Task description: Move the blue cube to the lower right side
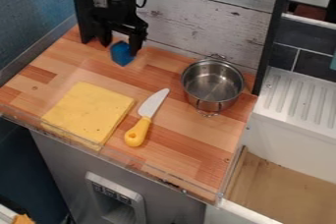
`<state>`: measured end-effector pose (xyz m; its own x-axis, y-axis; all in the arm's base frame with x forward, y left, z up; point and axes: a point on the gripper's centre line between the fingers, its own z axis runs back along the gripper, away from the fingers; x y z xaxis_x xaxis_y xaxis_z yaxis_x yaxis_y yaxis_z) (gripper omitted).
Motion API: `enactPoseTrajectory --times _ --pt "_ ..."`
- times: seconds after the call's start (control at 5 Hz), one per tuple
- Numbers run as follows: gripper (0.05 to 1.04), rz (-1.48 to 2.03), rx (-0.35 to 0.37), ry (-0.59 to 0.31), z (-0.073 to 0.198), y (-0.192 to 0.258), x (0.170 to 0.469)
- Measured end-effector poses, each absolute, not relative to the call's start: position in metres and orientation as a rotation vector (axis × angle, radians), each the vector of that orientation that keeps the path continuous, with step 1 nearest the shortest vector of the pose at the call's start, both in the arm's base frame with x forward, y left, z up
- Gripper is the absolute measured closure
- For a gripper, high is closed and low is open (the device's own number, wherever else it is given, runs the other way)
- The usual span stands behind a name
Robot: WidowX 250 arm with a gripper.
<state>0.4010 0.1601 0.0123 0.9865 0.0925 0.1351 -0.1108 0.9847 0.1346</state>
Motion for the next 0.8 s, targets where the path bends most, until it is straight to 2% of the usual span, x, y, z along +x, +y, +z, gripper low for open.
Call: enactPoseTrajectory --times 0.2,0.4,0.6,0.8 --pt "0.083 0.13 0.159 -0.111 0.004 0.169 0.401" --pt "0.14 0.129 0.16 -0.106 0.002 0.17 0.401" --pt "0.418 0.159 0.171 -0.111 -0.005 0.17 0.397" --pt "0.47 0.161 0.172 -0.112 -0.007 0.169 0.395"
